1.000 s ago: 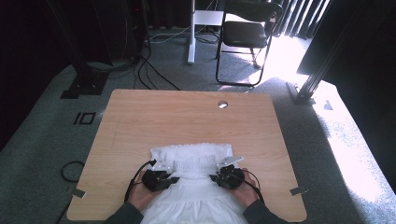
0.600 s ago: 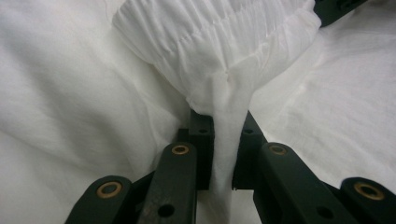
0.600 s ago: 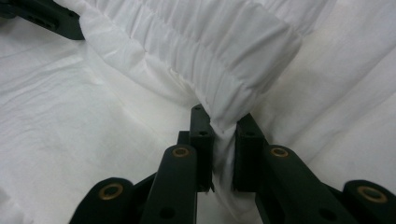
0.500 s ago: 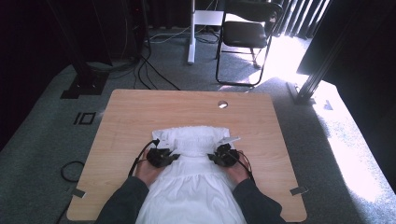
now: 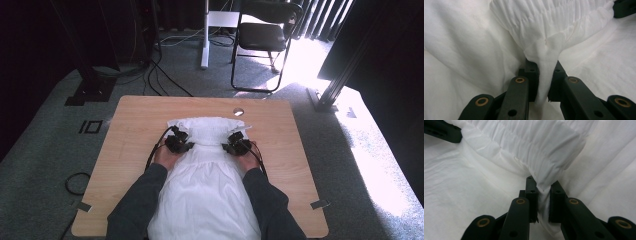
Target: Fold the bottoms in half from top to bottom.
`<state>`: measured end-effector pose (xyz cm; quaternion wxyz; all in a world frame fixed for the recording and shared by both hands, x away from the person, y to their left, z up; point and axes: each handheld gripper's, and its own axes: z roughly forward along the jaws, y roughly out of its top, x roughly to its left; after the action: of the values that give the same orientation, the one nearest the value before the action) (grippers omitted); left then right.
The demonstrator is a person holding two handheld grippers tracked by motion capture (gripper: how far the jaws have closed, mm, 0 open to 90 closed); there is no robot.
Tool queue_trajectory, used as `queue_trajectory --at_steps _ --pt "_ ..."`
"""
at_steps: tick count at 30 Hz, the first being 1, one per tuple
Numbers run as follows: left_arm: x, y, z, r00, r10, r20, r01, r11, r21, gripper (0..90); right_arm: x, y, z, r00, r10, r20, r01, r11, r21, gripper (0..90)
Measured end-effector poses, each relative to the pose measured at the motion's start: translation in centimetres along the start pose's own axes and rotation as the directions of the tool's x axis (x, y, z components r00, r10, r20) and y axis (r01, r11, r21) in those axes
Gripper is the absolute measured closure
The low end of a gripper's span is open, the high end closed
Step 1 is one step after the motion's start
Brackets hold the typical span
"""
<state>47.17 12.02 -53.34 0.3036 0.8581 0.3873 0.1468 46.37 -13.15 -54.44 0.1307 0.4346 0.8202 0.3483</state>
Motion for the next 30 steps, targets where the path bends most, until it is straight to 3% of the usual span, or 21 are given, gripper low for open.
queue_trajectory --at_steps 2,5,17,20,23,26,29,30 --pt "0.1 0.6 0.3 0.9997 -0.006 -0.023 0.006 0.9999 0.014 81.9 -0.6 0.6 0.5 0.9994 0.033 -0.002 -0.033 0.999 -0.001 81.1" --pt "0.4 0.7 0.5 0.9992 -0.033 -0.020 0.033 0.9994 0.002 81.8 -1.0 1.1 0.8 0.9977 0.068 0.001 -0.068 0.998 0.002 81.2" --pt "0.6 0.8 -0.4 0.9978 -0.066 0.011 0.066 0.9974 -0.027 83.6 -0.8 1.2 0.5 0.9984 0.057 0.004 -0.057 0.998 -0.019 81.5" --pt "0.8 1.3 -2.2 0.9955 -0.084 0.044 0.087 0.9930 -0.079 83.9 -0.7 1.6 -0.6 0.9983 0.058 -0.010 -0.058 0.996 -0.061 81.6" --pt "0.7 1.9 -4.8 0.9938 -0.082 0.075 0.092 0.9837 -0.154 83.9 -0.2 2.6 -3.2 0.9997 0.013 -0.022 -0.016 0.991 -0.135 81.7" --pt "-0.3 2.7 -8.2 0.9955 -0.033 0.089 0.052 0.9739 -0.221 83.9 0.2 3.4 -5.3 0.9996 -0.015 -0.025 0.010 0.983 -0.185 81.6" --pt "-1.3 3.2 -11.0 0.9944 0.004 0.106 0.025 0.9637 -0.266 83.8 0.8 4.3 -8.4 0.9984 -0.051 -0.024 0.043 0.967 -0.252 81.7" --pt "-1.9 3.4 -12.5 0.9930 0.024 0.116 0.011 0.9563 -0.292 83.8 0.9 4.5 -9.2 0.9979 -0.062 -0.022 0.053 0.962 -0.267 81.6"
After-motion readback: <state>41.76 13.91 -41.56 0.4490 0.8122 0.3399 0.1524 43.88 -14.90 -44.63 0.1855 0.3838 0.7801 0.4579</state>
